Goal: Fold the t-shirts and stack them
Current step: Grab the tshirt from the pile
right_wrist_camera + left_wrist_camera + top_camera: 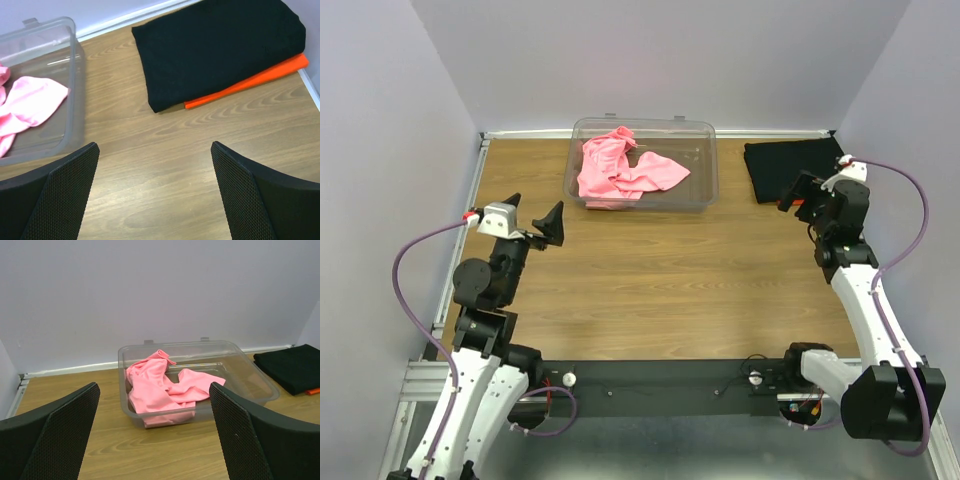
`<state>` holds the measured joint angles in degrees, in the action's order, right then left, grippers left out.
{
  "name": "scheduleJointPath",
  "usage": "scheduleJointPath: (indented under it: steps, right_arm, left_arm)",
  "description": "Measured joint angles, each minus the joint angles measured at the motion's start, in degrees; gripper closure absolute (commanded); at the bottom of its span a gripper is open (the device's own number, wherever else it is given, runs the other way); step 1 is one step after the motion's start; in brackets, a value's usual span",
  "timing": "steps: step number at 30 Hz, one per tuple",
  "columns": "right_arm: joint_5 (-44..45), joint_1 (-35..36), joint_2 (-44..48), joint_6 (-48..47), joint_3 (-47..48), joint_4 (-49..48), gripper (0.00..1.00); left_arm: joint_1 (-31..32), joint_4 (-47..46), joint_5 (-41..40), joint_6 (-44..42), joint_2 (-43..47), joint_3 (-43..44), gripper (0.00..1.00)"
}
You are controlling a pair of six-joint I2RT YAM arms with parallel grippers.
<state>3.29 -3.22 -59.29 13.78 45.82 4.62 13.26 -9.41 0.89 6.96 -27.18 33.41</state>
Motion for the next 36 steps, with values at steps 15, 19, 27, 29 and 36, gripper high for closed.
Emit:
scheduleJointPath:
  steps: [15,19,27,29,36]
  right_arm:
    - [-37.2,0.0,2.0,-23.2,-0.3,4.2,0.0]
    - [-40.3,0.0,2.3,-24.6,-0.3,5.5,0.0]
    - [-42.9,0.0,2.4,-25.4,-0.3,5.8,0.0]
    - [-43.0,0.0,2.5,-25.4,-0.3,5.9,0.0]
    - [-43.0,0.0,2.5,-25.8,-0.4,6.0,0.0]
  left_arm:
    - [0.0,3.6,5.5,6.7,-30.7,15.3,0.02]
    - [0.7,8.1,5.3,8.4,-47.2,29.4,0.03]
    - [4.3,20.4,-2.4,9.4,-77.5,55.0,0.05]
    - [5.0,26.0,-6.2,10.1,-86.8,64.6,0.05]
    - [5.2,37.2,-17.4,13.9,-99.1,73.8,0.1]
